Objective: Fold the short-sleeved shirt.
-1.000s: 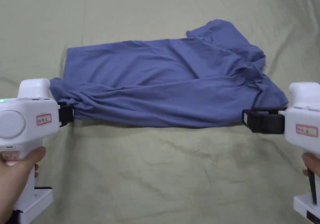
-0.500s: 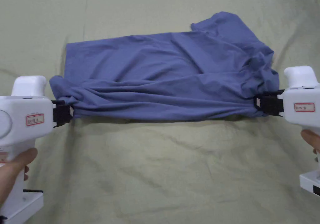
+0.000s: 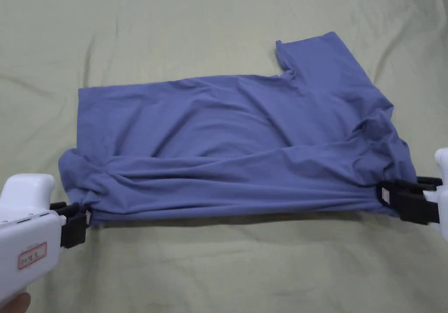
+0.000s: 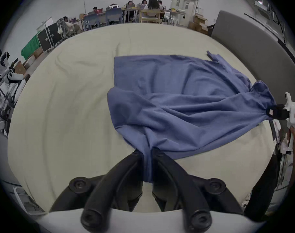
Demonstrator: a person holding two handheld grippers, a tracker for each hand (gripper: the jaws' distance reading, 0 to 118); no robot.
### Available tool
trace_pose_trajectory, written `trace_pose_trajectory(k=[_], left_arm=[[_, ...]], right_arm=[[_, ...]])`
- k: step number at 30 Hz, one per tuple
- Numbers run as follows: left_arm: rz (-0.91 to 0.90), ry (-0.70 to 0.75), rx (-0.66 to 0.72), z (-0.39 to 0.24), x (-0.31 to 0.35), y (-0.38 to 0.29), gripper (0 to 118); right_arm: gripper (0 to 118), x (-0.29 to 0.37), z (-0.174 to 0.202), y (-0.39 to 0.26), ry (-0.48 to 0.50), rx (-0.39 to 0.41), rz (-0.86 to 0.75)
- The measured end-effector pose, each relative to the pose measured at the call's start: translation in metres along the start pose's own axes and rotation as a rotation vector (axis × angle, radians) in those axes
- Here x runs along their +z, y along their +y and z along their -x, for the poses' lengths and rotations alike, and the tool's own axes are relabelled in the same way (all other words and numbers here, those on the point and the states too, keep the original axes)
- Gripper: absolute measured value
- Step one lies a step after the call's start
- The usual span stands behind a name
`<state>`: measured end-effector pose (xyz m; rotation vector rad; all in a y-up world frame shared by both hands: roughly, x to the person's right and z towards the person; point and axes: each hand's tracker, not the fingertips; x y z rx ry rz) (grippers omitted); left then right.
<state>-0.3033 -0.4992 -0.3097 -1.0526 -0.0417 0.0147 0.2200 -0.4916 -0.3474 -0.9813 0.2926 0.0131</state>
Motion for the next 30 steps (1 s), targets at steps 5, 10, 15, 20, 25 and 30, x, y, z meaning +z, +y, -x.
trace_pose_trajectory(k=[5, 10, 15, 20, 25, 30], left_arm=[[0.026, -0.016, 0.068, 0.004, -0.006, -0.011, 6], [0.039, 0.045, 0.145, 0.017, 0.014, -0.021, 88], [-0.103, 0.12, 0.223, 0.011, 0.093, -0.045, 88], [-0.32, -0.09, 0.466, 0.015, 0.131, -0.041, 0], [-0.3, -0.021, 0.287, 0.008, 0.115, 0.027, 0], [-0.277, -0.004, 0.198, 0.022, 0.045, 0.138, 2]], right_arm=[[17, -0.007, 0.001, -0.017, 0.003, -0.016, 0.027], [118, 0.009, 0.013, -0.015, -0.023, 0.013, 0.005], [118, 0.061, 0.022, -0.019, 0.006, -0.05, -0.081], [2, 0.085, 0.042, -0.015, -0.049, -0.037, -0.222], [3, 0.071, 0.048, 0.004, 0.009, -0.011, -0.217], [3, 0.062, 0.052, 0.031, 0.019, 0.005, -0.251]])
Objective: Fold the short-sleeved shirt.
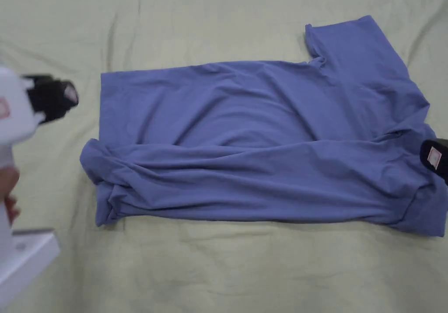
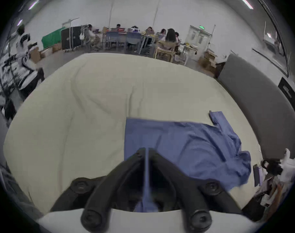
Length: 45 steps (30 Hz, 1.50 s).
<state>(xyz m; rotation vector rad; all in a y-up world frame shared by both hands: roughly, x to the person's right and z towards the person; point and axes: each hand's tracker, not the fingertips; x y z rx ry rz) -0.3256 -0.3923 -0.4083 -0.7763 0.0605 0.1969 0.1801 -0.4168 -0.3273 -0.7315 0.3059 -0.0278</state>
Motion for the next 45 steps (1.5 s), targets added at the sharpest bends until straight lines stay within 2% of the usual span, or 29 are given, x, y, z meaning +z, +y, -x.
trace_pose_trajectory(k=[1, 2, 3, 10, 13, 14, 15, 16, 17, 20, 22, 23, 24, 25, 26, 27, 28, 31, 34, 35, 36, 37, 38, 39, 40, 42, 43, 44, 45], left_arm=[[0.018, -0.002, 0.007, -0.005, -0.018, 0.014, 14], [0.065, 0.005, 0.028, -0.006, -0.051, 0.028, 63], [0.119, 0.031, 0.018, -0.007, -0.082, 0.037, 91], [0.391, 0.145, -0.158, 0.009, -0.232, 0.043, 92], [0.385, 0.113, -0.199, 0.011, -0.233, 0.031, 82], [0.355, 0.125, -0.18, 0.01, -0.224, 0.033, 64], [0.34, 0.105, -0.17, 0.009, -0.218, 0.036, 26], [0.315, 0.063, -0.181, 0.008, -0.212, 0.039, 1], [0.285, 0.048, -0.152, 0.004, -0.205, 0.036, 1], [0.271, 0.063, -0.271, -0.018, -0.184, 0.031, 1], [0.244, 0.051, -0.258, -0.014, -0.169, 0.046, 1], [0.215, 0.025, -0.251, -0.016, -0.154, 0.046, 1], [0.189, 0.007, -0.25, -0.019, -0.14, 0.045, 1], [0.165, -0.003, -0.259, -0.029, -0.11, 0.041, 1], [0.138, 0.001, -0.265, -0.032, -0.095, 0.037, 1], [0.128, 0.005, -0.27, -0.035, -0.084, 0.032, 1], [0.119, 0.021, -0.271, -0.038, -0.077, 0.028, 1], [0.122, 0.043, -0.239, -0.028, -0.082, 0.023, 1], [0.145, -0.019, -0.125, -0.02, -0.086, 0.022, 1], [0.145, -0.025, -0.11, -0.019, -0.087, 0.022, 1], [0.142, -0.02, -0.114, -0.02, -0.088, 0.021, 1], [0.145, -0.019, -0.114, -0.021, -0.089, 0.023, 1], [0.152, -0.02, -0.118, -0.022, -0.091, 0.024, 1], [0.158, -0.017, -0.127, -0.023, -0.092, 0.023, 1], [0.162, -0.012, -0.136, -0.024, -0.093, 0.023, 1], [0.168, -0.004, -0.156, -0.024, -0.095, 0.023, 1], [0.168, -0.001, -0.157, -0.023, -0.095, 0.023, 1], [0.17, 0.003, -0.156, -0.021, -0.094, 0.023, 1], [0.169, 0.003, -0.158, -0.02, -0.091, 0.023, 1]], right_arm=[[3, -0.001, 0.001, 0.003, 0.006, -0.001, -0.007], [3, -0.004, 0.002, 0.006, 0.009, -0.002, -0.013], [3, -0.006, 0.002, 0.007, 0.012, 0.003, -0.017], [3, -0.023, -0.006, 0.012, -0.023, -0.005, 0.019], [3, -0.03, -0.011, 0.01, -0.038, -0.006, 0.039], [3, -0.033, -0.012, 0.009, -0.039, -0.002, 0.046], [3, -0.036, -0.012, 0.009, -0.04, 0.0, 0.052], [3, -0.041, -0.012, 0.009, -0.04, 0.0, 0.06], [3, -0.046, -0.013, 0.009, -0.034, -0.005, 0.072], [3, -0.059, -0.014, 0.017, -0.009, -0.004, 0.079], [3, -0.067, -0.015, 0.031, 0.009, 0.006, 0.074], [7, -0.072, -0.016, 0.043, 0.013, 0.014, 0.064], [39, -0.079, -0.019, 0.057, 0.016, 0.015, 0.061], [95, -0.087, -0.023, 0.069, 0.016, 0.012, 0.056], [118, -0.101, -0.029, 0.084, 0.008, 0.013, 0.058], [117, -0.125, -0.038, 0.097, -0.003, 0.012, 0.09], [118, -0.137, -0.049, 0.109, -0.002, 0.025, 0.01], [118, -0.197, -0.081, 0.131, -0.052, -0.067, 0.16], [118, -0.251, -0.105, 0.141, -0.156, -0.148, 0.299], [118, -0.269, -0.11, 0.139, -0.22, -0.124, 0.364], [114, -0.262, -0.098, 0.127, -0.348, -0.212, 0.395], [105, -0.268, -0.092, 0.123, -0.361, -0.174, 0.438], [80, -0.273, -0.087, 0.118, -0.359, -0.167, 0.473], [71, -0.272, -0.082, 0.114, -0.316, -0.182, 0.488], [68, -0.306, -0.124, 0.126, -0.248, -0.148, 0.476], [3, -0.306, -0.138, 0.14, -0.202, -0.149, 0.395], [3, -0.306, -0.143, 0.144, -0.207, -0.149, 0.392], [3, -0.277, -0.119, 0.137, -0.228, -0.087, 0.292], [3, -0.269, -0.114, 0.135, -0.211, -0.08, 0.302]])
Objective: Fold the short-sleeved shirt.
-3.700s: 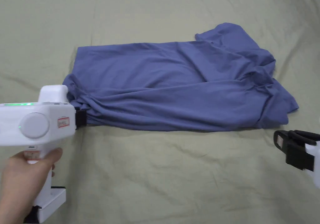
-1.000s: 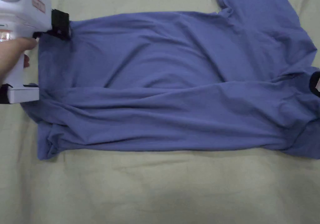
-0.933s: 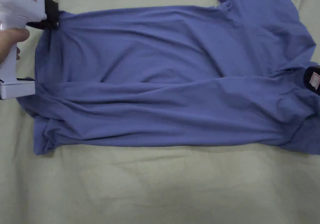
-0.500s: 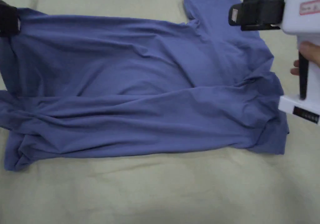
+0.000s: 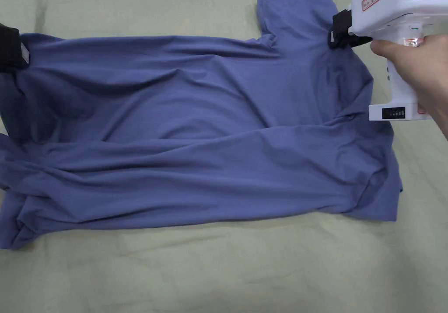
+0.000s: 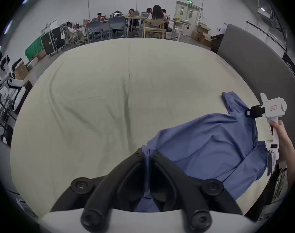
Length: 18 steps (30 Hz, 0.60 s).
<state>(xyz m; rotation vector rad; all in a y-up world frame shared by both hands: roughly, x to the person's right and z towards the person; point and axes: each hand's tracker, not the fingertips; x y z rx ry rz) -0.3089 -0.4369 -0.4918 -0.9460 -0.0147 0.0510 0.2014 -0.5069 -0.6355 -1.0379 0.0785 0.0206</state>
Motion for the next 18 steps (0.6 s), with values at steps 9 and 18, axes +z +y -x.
trace_pose_trajectory(k=[9, 18], left_arm=[[-0.03, -0.021, 0.032, 0.02, 0.057, -0.032, 1], [0.122, 0.082, 0.001, 0.013, 0.08, -0.128, 1]], right_arm=[[3, 0.131, 0.011, -0.056, 0.054, 0.136, -0.217], [3, 0.214, -0.006, -0.209, 0.062, 0.107, -0.233]])
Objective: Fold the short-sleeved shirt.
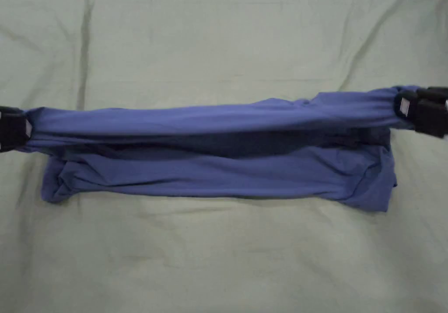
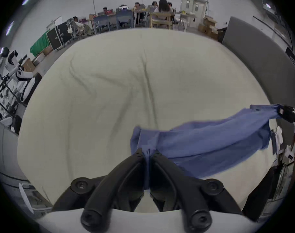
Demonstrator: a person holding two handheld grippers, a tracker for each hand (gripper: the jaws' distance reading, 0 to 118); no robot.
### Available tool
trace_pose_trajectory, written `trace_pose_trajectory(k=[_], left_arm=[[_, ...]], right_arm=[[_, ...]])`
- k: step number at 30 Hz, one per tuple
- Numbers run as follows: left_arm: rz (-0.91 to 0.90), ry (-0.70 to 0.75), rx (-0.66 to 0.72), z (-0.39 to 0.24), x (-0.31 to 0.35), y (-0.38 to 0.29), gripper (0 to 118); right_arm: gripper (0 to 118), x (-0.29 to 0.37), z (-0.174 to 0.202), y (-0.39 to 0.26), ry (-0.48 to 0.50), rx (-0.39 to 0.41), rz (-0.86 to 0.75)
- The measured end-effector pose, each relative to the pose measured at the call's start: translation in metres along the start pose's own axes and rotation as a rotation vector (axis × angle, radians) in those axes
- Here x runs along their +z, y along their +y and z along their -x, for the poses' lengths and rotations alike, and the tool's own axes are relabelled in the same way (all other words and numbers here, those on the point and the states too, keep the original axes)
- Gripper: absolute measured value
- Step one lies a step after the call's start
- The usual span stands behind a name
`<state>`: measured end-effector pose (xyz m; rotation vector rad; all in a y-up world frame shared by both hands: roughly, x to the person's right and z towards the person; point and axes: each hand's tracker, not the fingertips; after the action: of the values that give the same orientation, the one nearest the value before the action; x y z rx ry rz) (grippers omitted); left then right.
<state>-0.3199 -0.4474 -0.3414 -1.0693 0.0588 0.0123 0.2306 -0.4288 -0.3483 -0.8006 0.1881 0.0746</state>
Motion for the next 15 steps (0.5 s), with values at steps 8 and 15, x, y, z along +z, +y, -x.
trace_pose_trajectory(k=[8, 15], left_arm=[[0.12, 0.024, -0.008, -0.007, -0.047, -0.023, 1], [0.12, 0.072, 0.038, 0.0, -0.035, -0.034, 83]], right_arm=[[3, -0.032, -0.006, -0.064, -0.006, -0.027, 0.187], [117, -0.035, 0.002, -0.052, -0.015, -0.04, 0.204]])
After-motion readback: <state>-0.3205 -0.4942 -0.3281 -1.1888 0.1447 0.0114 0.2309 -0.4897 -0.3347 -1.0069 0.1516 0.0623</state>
